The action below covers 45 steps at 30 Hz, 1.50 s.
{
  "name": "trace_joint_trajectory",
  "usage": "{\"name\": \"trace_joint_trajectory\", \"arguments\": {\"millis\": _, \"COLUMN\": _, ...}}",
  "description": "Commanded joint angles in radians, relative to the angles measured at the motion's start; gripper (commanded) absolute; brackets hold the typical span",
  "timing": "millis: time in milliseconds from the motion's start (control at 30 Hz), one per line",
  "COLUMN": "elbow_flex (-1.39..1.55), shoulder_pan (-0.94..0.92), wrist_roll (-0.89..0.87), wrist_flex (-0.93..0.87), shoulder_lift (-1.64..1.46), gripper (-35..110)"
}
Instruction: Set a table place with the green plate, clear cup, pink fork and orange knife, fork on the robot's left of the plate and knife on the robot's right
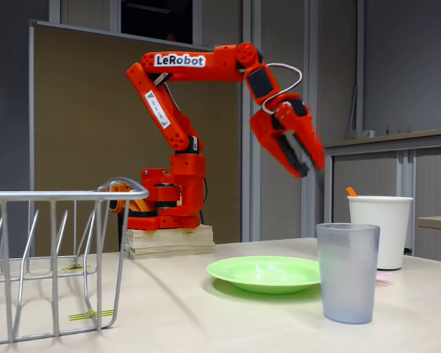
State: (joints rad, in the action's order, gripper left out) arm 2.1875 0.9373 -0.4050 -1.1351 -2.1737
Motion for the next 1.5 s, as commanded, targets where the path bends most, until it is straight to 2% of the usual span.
{"name": "trace_joint_trajectory", "arguments": {"millis": 0, "elbow_flex": -0.117, "shoulder_pan": 0.091, "wrist_roll": -0.057, "wrist_flex": -0.026, "shoulder_lift": 0.064, "gripper": 26}}
{"name": "trace_joint_trajectory", "arguments": {"millis": 67, "elbow_flex": -0.152, "shoulder_pan": 0.112, "wrist_roll": -0.067, "wrist_flex": -0.014, "shoulder_lift": 0.118, "gripper": 30}}
{"name": "trace_joint_trajectory", "arguments": {"millis": 200, "elbow_flex": -0.17, "shoulder_pan": 0.114, "wrist_roll": -0.067, "wrist_flex": 0.067, "shoulder_lift": 0.216, "gripper": 25}}
{"name": "trace_joint_trajectory", "arguments": {"millis": 400, "elbow_flex": -0.175, "shoulder_pan": 0.11, "wrist_roll": -0.071, "wrist_flex": 0.166, "shoulder_lift": 0.328, "gripper": 24}}
{"name": "trace_joint_trajectory", "arguments": {"millis": 967, "elbow_flex": -0.176, "shoulder_pan": 0.121, "wrist_roll": -0.08, "wrist_flex": 0.276, "shoulder_lift": 0.411, "gripper": 6}}
{"name": "trace_joint_trajectory", "arguments": {"millis": 1167, "elbow_flex": -0.155, "shoulder_pan": 0.115, "wrist_roll": -0.071, "wrist_flex": 0.276, "shoulder_lift": 0.407, "gripper": 12}}
{"name": "trace_joint_trajectory", "arguments": {"millis": 1300, "elbow_flex": -0.156, "shoulder_pan": 0.114, "wrist_roll": -0.071, "wrist_flex": 0.275, "shoulder_lift": 0.402, "gripper": 23}}
{"name": "trace_joint_trajectory", "arguments": {"millis": 1467, "elbow_flex": -0.167, "shoulder_pan": 0.115, "wrist_roll": -0.072, "wrist_flex": 0.256, "shoulder_lift": 0.4, "gripper": 23}}
